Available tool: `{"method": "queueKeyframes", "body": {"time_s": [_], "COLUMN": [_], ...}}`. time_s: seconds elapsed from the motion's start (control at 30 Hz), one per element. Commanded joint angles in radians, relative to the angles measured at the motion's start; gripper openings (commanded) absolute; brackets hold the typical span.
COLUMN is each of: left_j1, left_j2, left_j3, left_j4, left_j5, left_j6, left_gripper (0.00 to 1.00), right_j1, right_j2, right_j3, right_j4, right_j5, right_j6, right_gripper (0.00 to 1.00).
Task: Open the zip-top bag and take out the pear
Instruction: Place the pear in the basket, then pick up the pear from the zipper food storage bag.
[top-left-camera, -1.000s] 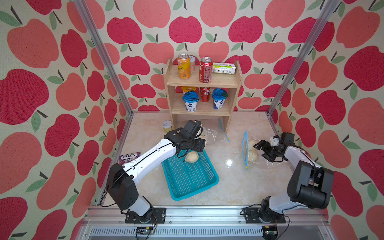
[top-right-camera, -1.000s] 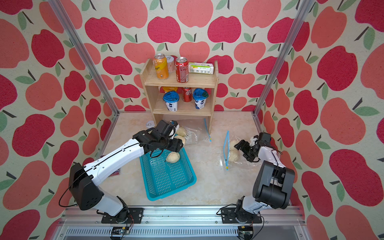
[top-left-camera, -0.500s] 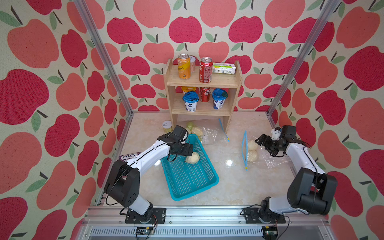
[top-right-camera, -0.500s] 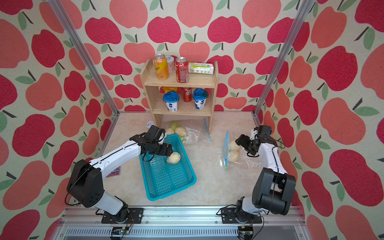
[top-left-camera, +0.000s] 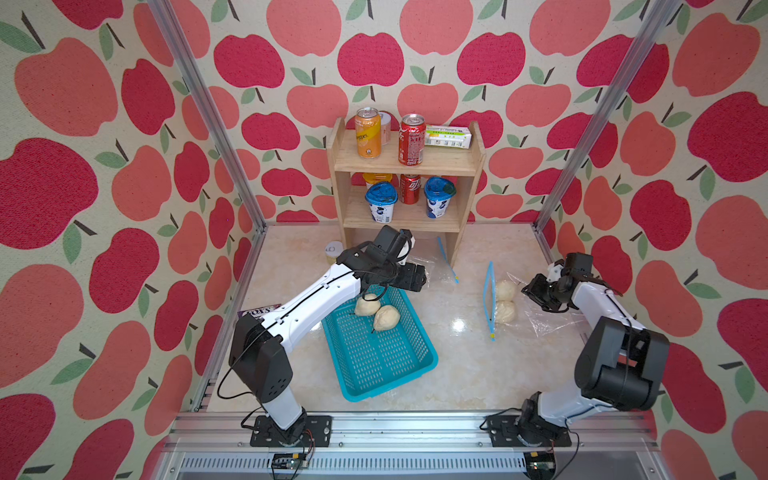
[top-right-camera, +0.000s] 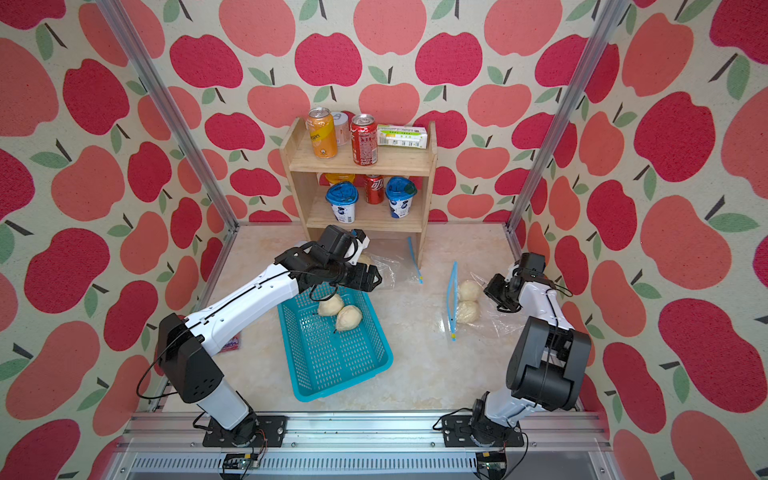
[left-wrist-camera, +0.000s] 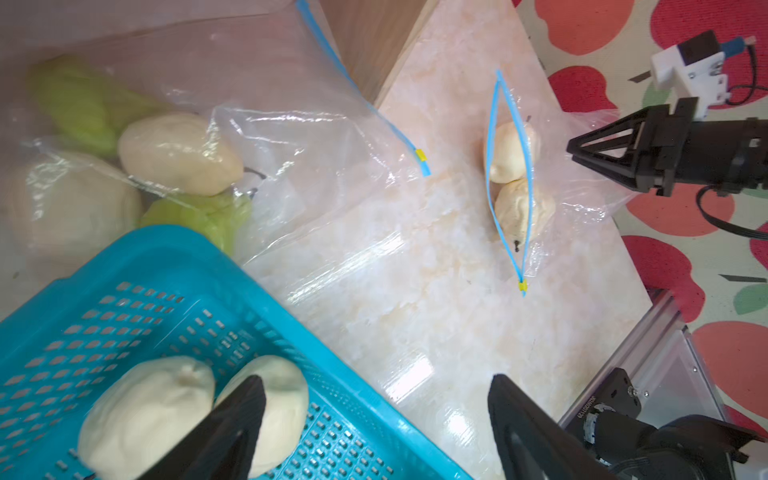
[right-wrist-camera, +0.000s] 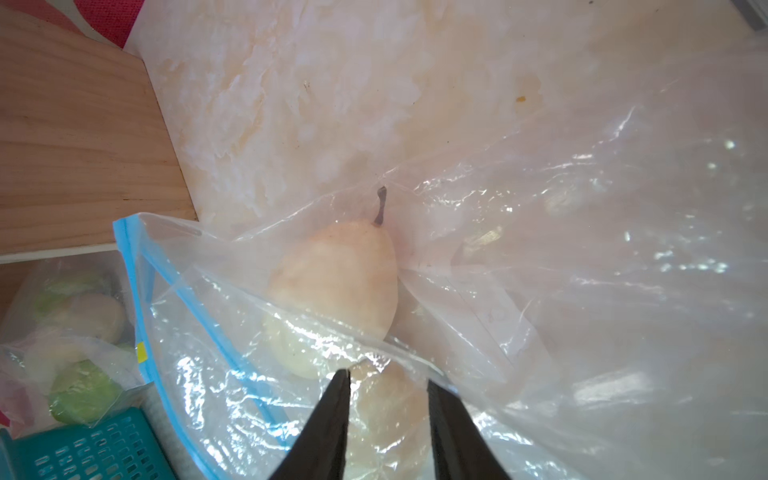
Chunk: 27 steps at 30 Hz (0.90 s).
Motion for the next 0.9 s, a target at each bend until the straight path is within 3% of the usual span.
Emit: {"method": "queueKeyframes", "body": {"time_s": [0.0, 0.23, 0.47, 0.63, 0.87], "left_j1": [-0.066, -0.158, -0.168, -0.179, -0.197], "left_j2": [0.104, 0.357, 0.540, 0.627, 0.717], "left_j3": [0.124, 0.367, 0.514, 0.588, 0.662], "left_j4": [-0.010, 0.034, 0.061, 0.095, 0.120], "left_j5": [0.037, 0.066, 0.138, 0.200, 0.253], "left_j6": [-0.070, -0.157, -0.202, -0.210, -0.255], "left_gripper": [0.83, 0.75, 0.63, 0.53, 0.49], "right_j1": [-0.014, -0.014, 0.001, 0.001, -0.002], "right_j2": [0.013, 0.064, 0.095, 0.148, 0.163], "right_j3": [-0.003, -0.047, -0.117, -0.122, -0.132], "right_j4": [0.062, 0.080, 0.110, 0.130, 0.137], "right_j5": [0.024, -0.013, -0.057, -0.109, -0.121], "right_j6": [0.045, 0.067, 0.054, 0.055, 0.045], "right_gripper": [0.25, 0.14, 0.09, 0.05, 0.03]}}
